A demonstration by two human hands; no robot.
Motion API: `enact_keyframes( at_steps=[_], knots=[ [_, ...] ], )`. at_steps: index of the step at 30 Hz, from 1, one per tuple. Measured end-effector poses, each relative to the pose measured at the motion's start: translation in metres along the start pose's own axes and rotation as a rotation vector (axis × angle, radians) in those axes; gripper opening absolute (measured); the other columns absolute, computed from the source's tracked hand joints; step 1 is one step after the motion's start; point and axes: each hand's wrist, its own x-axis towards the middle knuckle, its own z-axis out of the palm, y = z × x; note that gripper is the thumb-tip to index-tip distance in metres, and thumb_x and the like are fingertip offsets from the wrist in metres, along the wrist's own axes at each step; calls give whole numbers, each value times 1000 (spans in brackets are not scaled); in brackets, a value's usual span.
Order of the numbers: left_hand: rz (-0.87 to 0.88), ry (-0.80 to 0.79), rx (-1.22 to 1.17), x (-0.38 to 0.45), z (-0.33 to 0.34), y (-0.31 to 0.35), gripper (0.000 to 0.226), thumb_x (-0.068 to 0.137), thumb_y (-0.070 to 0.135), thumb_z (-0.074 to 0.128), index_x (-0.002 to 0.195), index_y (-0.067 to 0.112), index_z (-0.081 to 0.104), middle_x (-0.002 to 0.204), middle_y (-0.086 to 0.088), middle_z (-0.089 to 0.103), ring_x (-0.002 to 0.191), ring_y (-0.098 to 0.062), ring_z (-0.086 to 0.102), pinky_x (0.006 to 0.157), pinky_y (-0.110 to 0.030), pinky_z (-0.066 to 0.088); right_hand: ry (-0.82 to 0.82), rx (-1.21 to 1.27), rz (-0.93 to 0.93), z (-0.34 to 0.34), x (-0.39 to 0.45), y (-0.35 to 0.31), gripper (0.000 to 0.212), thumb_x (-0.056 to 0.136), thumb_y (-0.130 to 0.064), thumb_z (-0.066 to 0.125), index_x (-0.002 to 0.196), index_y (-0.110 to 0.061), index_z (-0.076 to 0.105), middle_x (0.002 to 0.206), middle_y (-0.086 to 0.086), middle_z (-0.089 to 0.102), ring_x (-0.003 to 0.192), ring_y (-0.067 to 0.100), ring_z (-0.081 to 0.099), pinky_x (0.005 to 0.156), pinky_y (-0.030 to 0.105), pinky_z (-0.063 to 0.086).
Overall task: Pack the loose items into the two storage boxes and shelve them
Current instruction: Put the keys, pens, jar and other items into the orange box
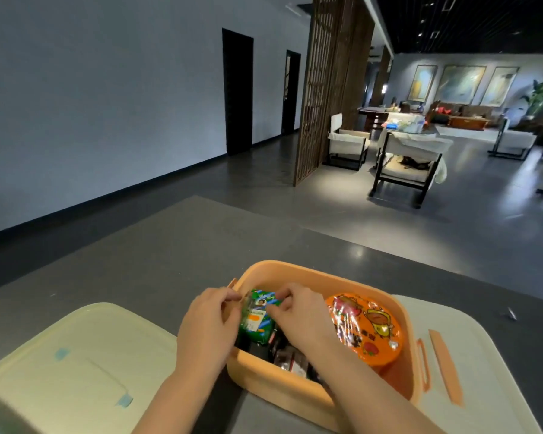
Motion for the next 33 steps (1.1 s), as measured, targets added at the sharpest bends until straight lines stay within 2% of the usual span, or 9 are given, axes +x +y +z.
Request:
enact_keyframes(
  at_steps=[7,12,15,21,24,27,29,31,33],
  knots=[
    [240,-118,-30,-13,32,96,13,84,19,64,93,28,66,95,10,66,93,-14,60,82,-34,48,260,70,24,-89,-43,35,14,75,-29,62,89,-31,61,65,-18,61,75,4,62,68,22,47],
    [407,-218,-174,-37,88,183,13,82,16,66,91,26,66,92,10,62,89,-12,57,81,-32,45,440,103,182,-174,-88,103,23,73,-35,63,95,-35,60,73,-20,63,71,-1,59,58,15,40],
    [476,-307,-231,-66,134,222,15,84,19,64,93,32,64,95,17,60,92,-6,55,83,-25,43,481,52,313,-208,-123,156,19,76,-32,65,93,-35,59,77,-18,64,76,-1,59,66,17,44],
    [435,-485,-289,-116,225,264,17,87,27,59,93,42,56,98,27,53,95,-2,52,88,-19,41,468,5,499,-251,-167,243,14,73,-32,65,85,-34,58,74,-19,63,75,-2,58,63,12,39],
    [372,-521,-240,-119,264,264,15,88,28,58,94,42,56,99,26,54,93,-1,51,82,-15,38,442,-22,527,-261,-162,277,16,75,-30,65,89,-35,57,76,-18,64,77,1,58,63,12,40],
    [302,-547,-170,-109,298,249,13,88,30,57,94,41,54,103,19,56,103,-4,49,87,-18,40,366,-61,537,-259,-142,313,18,77,-30,63,93,-36,55,85,-16,63,78,0,57,64,13,43],
    [273,-544,-105,-101,317,234,14,85,32,59,93,43,54,106,18,54,111,-6,48,88,-20,39,305,-99,528,-254,-118,338,25,78,-29,62,102,-35,56,97,-16,60,88,3,56,74,20,47],
    [241,-530,-42,-97,329,223,10,81,36,59,88,43,58,106,20,53,113,-6,49,80,-23,36,263,-158,505,-251,-88,363,34,81,-30,60,114,-33,53,111,-16,56,104,5,52,81,24,46],
    [291,-510,3,-96,343,211,14,70,41,52,77,41,65,95,22,59,98,-10,60,68,-26,36,257,-216,475,-250,-52,385,41,84,-30,57,124,-30,49,122,-12,52,117,11,45,86,27,45]
  ],
)
